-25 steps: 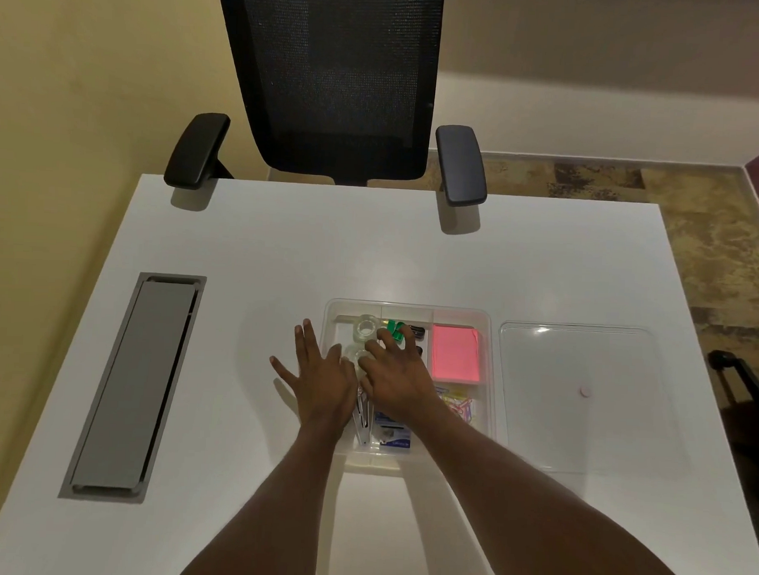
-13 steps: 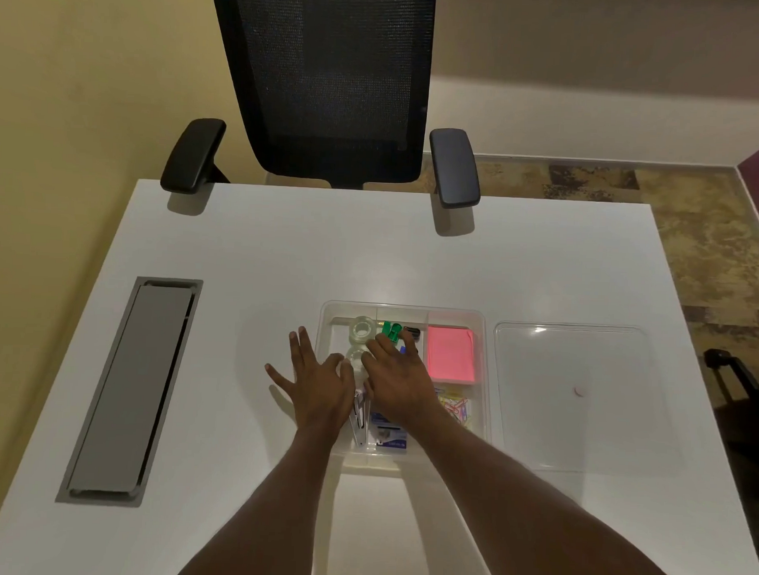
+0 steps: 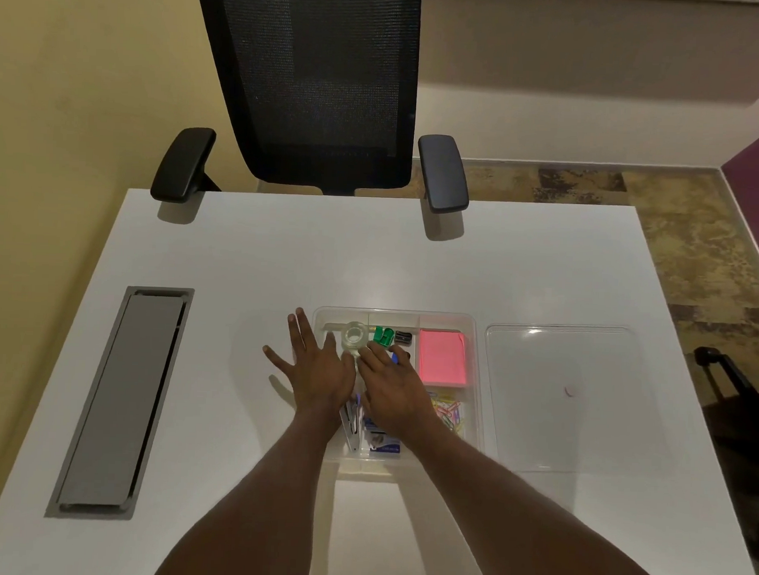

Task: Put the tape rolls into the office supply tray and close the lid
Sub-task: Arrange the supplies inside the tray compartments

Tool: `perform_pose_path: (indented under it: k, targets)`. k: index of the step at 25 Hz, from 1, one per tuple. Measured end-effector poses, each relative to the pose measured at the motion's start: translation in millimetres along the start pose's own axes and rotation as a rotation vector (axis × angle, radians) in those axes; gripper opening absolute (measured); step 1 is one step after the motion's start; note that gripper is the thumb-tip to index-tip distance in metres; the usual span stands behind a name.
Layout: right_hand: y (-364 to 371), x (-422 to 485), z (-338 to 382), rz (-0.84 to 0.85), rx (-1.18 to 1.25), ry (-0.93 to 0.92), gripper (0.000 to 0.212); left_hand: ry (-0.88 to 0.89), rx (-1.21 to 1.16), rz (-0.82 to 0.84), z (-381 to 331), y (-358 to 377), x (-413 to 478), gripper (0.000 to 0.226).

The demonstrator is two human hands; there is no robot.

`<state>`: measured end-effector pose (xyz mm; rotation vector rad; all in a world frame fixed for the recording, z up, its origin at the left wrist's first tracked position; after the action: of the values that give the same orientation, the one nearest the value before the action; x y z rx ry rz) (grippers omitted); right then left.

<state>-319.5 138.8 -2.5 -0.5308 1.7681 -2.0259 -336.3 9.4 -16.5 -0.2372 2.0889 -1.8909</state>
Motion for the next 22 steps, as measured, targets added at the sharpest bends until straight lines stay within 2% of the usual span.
perform_pose_path:
  k: [14, 18, 22]
  targets:
    - [2, 0, 0, 0.003, 0.036, -0.022, 0.052, -0.024, -0.067, 0.142, 2, 6, 5, 0.051]
    - [-5, -2, 0, 0.009, 0.044, -0.028, 0.057, -0.01, -0.144, 0.11, 2, -6, -1, 0.048]
    - [-18, -13, 6, -0.004, 0.009, -0.03, 0.049, 0.017, -0.151, 0.028, 3, -26, -24, 0.058]
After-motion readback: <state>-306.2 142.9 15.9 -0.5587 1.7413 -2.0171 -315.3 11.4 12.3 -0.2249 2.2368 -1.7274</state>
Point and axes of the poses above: each hand's wrist, its own x-axis towards the middle knuckle, its own y-axis out of the palm, z = x × y, the point moved 7 cm from there along x, towards the middle knuckle, and after that the axes turned 9 degrees about -z, right-handed, at the moved point
